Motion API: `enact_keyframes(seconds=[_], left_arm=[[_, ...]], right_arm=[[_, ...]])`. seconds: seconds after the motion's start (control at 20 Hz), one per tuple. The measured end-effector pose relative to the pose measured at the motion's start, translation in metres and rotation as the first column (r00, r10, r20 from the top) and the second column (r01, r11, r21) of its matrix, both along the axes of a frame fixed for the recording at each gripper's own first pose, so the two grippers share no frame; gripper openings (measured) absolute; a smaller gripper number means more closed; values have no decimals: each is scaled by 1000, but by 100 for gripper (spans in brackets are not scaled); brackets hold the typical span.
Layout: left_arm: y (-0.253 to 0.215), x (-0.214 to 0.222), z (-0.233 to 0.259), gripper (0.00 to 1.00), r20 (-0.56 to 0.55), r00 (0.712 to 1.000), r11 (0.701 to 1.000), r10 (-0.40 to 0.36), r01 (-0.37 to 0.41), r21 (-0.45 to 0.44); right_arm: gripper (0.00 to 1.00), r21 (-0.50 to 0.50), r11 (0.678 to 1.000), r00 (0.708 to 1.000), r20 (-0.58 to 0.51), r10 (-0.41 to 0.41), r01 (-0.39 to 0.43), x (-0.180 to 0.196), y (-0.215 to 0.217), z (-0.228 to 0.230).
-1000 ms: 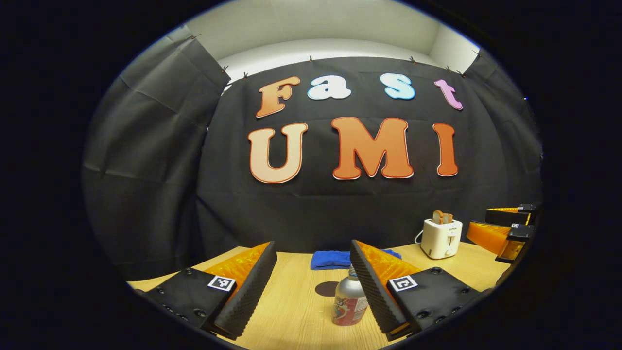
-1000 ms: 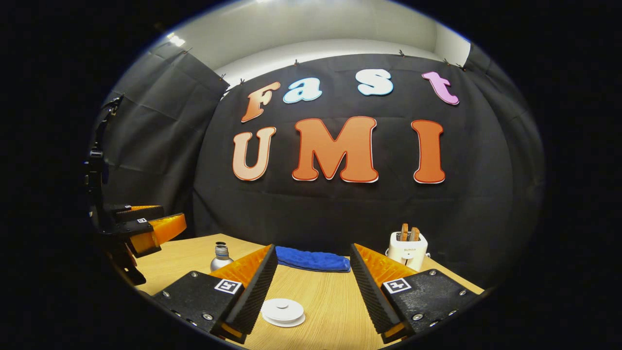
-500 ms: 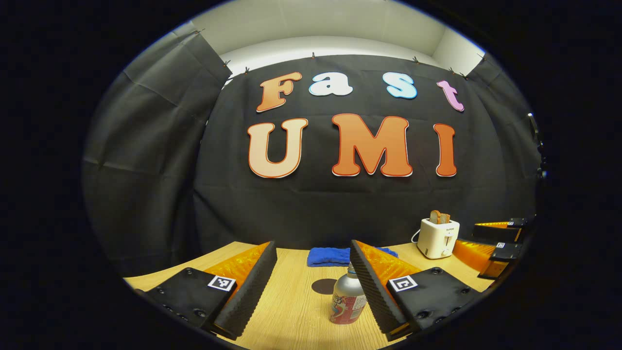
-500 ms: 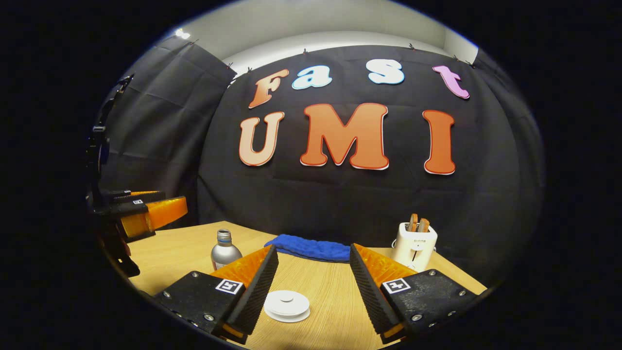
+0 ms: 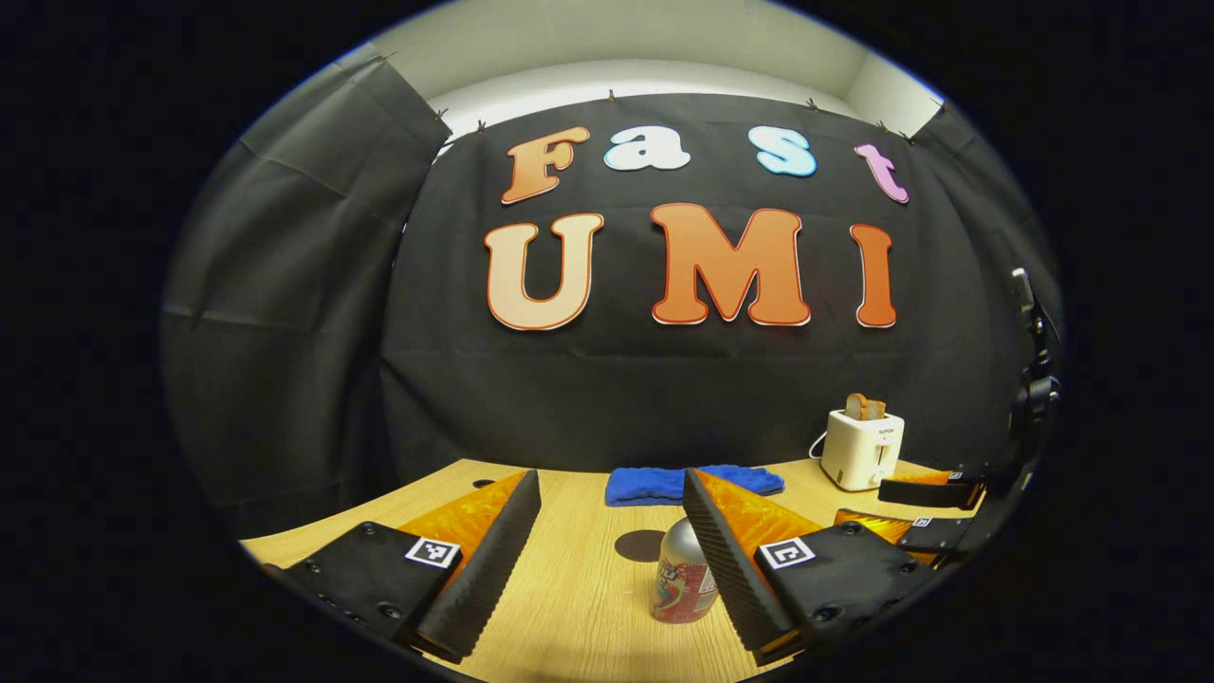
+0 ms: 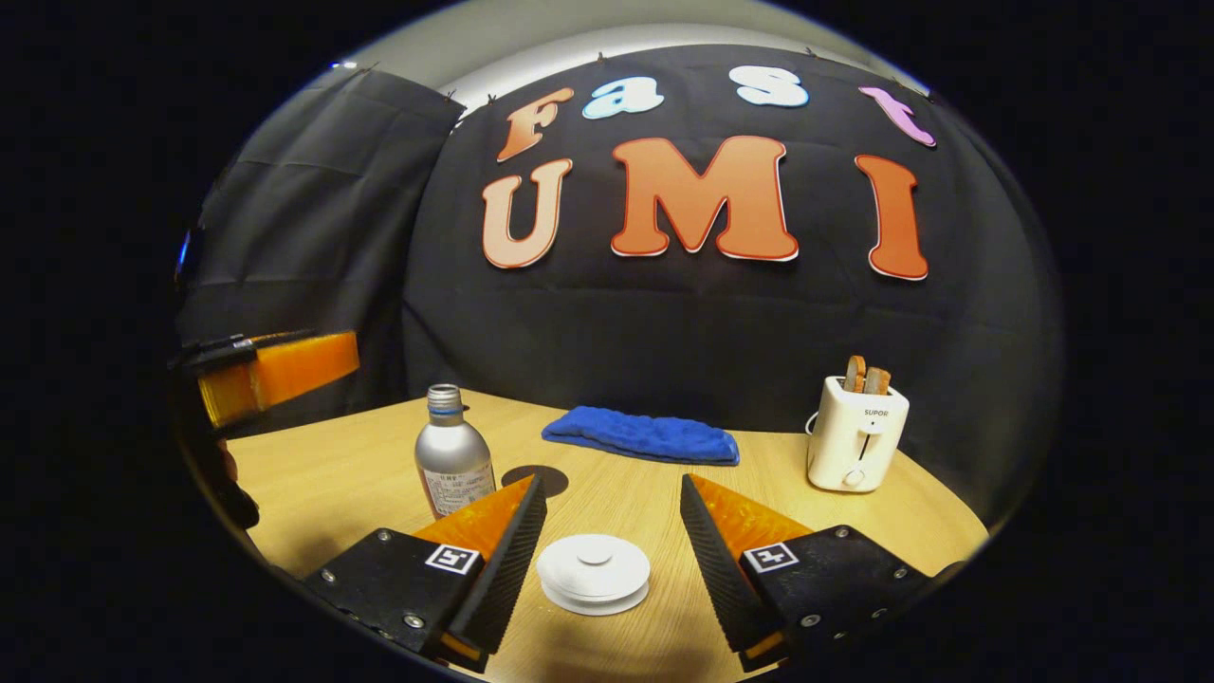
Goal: Open the teacup lid with one hand, grasp the water bottle and pour water into the teacup with the other hand; after pouring, place the water bottle on the coaster and then close the teacup lid.
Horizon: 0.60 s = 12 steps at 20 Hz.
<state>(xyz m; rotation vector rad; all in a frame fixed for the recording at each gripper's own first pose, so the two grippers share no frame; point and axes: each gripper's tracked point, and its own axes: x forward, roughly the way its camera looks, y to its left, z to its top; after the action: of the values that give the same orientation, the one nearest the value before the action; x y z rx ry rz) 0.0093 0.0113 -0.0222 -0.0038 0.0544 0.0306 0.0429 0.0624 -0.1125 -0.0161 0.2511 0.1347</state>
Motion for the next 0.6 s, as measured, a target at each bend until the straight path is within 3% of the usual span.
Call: enact_keyframes(seconds=[0.2,0.6], left_arm=[[-1,1,-7,97,-16,1000,1000,-1,1,12],[-1,5,-22,99,-50,999,1000,-7,8,17]], right_arm=[[84,-21,1000,998,-54,15,-16,9,8,-26],[64,-32,999,991,-135,16,-21,16,17,-62]])
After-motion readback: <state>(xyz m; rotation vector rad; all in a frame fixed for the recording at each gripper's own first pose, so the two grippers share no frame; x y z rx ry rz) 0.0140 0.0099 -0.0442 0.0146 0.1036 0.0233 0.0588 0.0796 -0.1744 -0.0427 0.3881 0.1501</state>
